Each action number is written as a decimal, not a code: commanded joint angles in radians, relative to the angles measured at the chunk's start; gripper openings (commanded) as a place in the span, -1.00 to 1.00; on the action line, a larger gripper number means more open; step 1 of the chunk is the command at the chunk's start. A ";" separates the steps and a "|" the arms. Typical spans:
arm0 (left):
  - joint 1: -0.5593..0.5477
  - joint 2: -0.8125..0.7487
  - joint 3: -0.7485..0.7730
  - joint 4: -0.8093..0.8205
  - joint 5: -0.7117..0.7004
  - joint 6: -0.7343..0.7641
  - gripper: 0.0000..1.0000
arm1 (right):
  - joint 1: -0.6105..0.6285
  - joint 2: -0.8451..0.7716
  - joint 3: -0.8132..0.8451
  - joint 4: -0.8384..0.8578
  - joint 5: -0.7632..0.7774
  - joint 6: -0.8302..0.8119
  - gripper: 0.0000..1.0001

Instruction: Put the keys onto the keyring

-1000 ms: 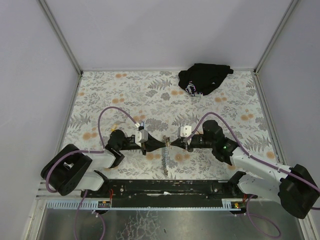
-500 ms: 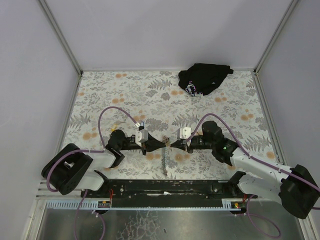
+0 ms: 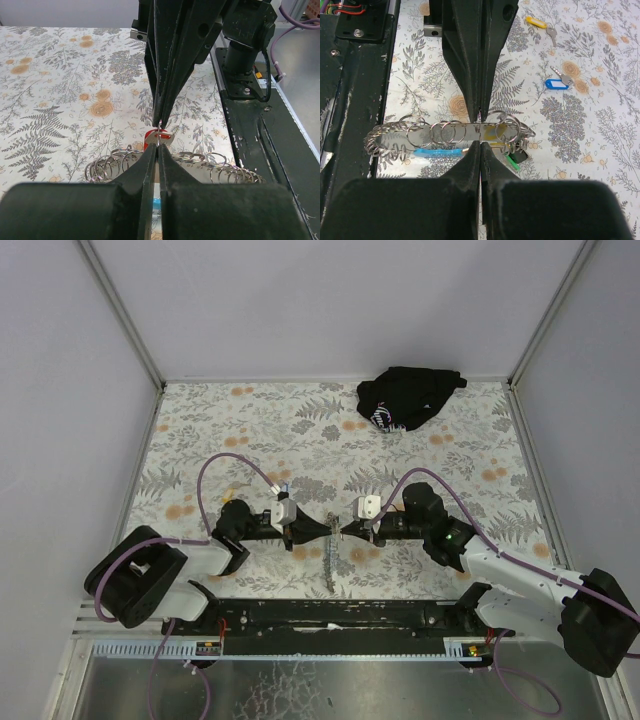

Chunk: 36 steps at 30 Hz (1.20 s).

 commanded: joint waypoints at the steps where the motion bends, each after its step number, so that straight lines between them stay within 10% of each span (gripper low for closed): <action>1: -0.004 0.009 0.026 0.100 0.022 -0.011 -1.00 | 0.013 -0.012 0.004 0.054 0.013 -0.004 -1.00; 36: -0.004 0.008 0.025 0.081 -0.016 -0.003 -1.00 | 0.022 0.004 0.025 0.015 -0.007 -0.015 -1.00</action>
